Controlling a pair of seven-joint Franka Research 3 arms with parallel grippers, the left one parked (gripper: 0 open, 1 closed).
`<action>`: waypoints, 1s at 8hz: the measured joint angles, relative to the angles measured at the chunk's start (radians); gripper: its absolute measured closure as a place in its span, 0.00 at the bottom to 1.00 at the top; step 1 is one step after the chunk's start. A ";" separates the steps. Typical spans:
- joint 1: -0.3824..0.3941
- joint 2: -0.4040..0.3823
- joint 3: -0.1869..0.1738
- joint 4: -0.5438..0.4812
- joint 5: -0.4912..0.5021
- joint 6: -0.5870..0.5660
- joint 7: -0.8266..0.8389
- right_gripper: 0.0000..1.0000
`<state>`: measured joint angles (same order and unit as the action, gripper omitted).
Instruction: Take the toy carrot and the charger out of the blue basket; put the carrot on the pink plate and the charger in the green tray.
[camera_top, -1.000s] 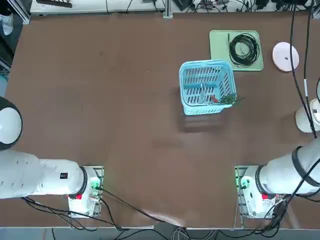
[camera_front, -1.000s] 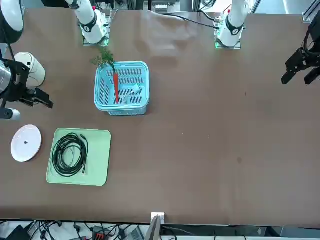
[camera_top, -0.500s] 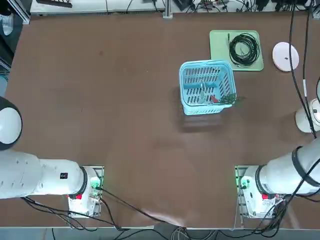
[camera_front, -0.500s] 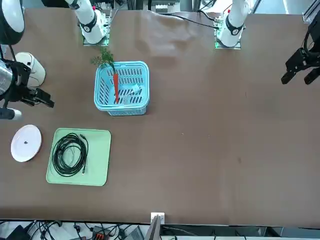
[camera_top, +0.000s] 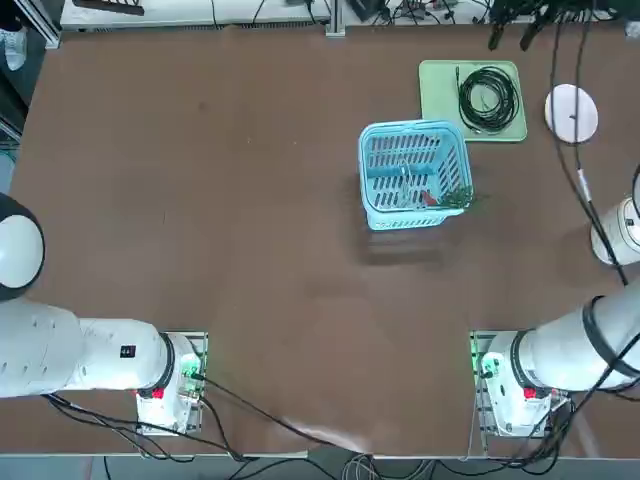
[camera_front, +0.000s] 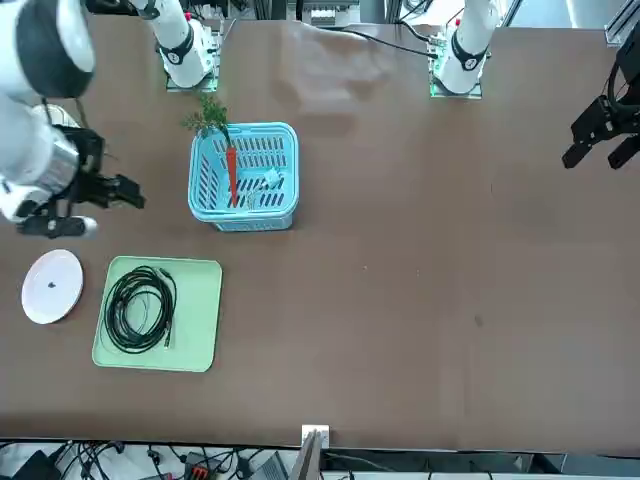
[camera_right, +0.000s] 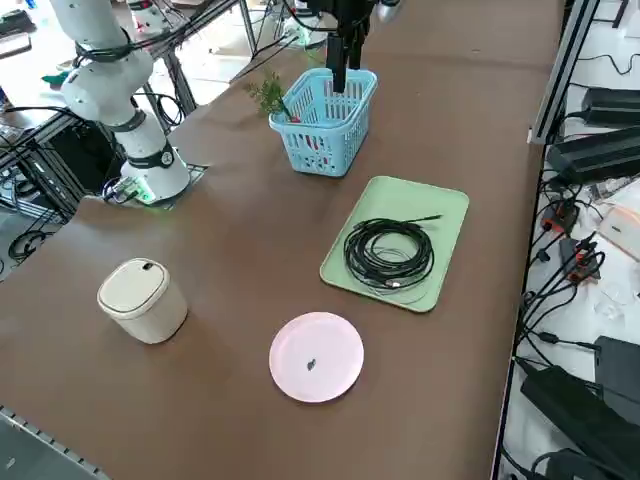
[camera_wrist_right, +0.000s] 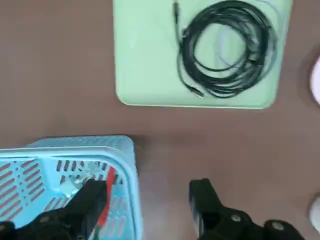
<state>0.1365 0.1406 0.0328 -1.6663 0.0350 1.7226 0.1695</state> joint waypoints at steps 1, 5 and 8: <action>0.053 -0.059 0.003 -0.157 0.001 0.140 0.051 0.00; 0.211 -0.192 0.006 -0.576 0.000 0.468 0.250 0.00; 0.246 -0.189 0.005 -0.623 0.000 0.514 0.283 0.00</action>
<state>0.3820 -0.0485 0.0382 -2.2888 0.0347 2.2365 0.4526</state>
